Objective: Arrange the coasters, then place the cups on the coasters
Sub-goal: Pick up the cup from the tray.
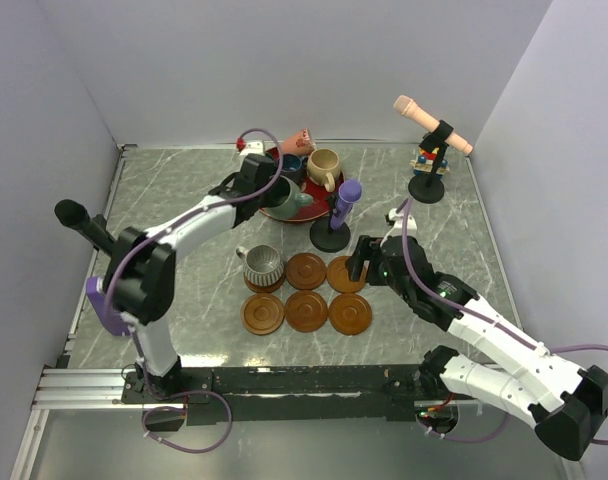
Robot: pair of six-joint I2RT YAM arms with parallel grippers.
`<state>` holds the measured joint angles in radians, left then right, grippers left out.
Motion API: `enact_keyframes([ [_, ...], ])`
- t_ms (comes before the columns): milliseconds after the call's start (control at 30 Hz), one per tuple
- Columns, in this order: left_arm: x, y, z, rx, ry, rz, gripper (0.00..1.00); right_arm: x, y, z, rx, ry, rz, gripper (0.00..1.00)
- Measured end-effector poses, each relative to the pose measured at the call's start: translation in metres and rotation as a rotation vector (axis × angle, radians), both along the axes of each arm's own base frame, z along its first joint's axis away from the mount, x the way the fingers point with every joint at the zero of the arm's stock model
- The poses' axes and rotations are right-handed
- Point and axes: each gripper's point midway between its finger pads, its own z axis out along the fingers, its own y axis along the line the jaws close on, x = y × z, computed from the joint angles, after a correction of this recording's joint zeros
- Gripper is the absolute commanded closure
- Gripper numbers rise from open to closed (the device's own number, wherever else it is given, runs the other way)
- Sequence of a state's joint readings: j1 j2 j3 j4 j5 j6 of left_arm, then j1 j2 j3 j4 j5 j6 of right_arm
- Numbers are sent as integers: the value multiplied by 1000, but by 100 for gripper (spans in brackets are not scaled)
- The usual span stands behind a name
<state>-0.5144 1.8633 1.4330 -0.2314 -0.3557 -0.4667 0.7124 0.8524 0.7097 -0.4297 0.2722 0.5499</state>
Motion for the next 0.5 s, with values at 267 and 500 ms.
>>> enact_keyframes([
  [267,-35,13,54,-33,-125,16,99,1,37,48,87,-43,68,23],
  [500,-72,7,63,16,-126,-176,99,1,60,84,79,-93,159,22],
])
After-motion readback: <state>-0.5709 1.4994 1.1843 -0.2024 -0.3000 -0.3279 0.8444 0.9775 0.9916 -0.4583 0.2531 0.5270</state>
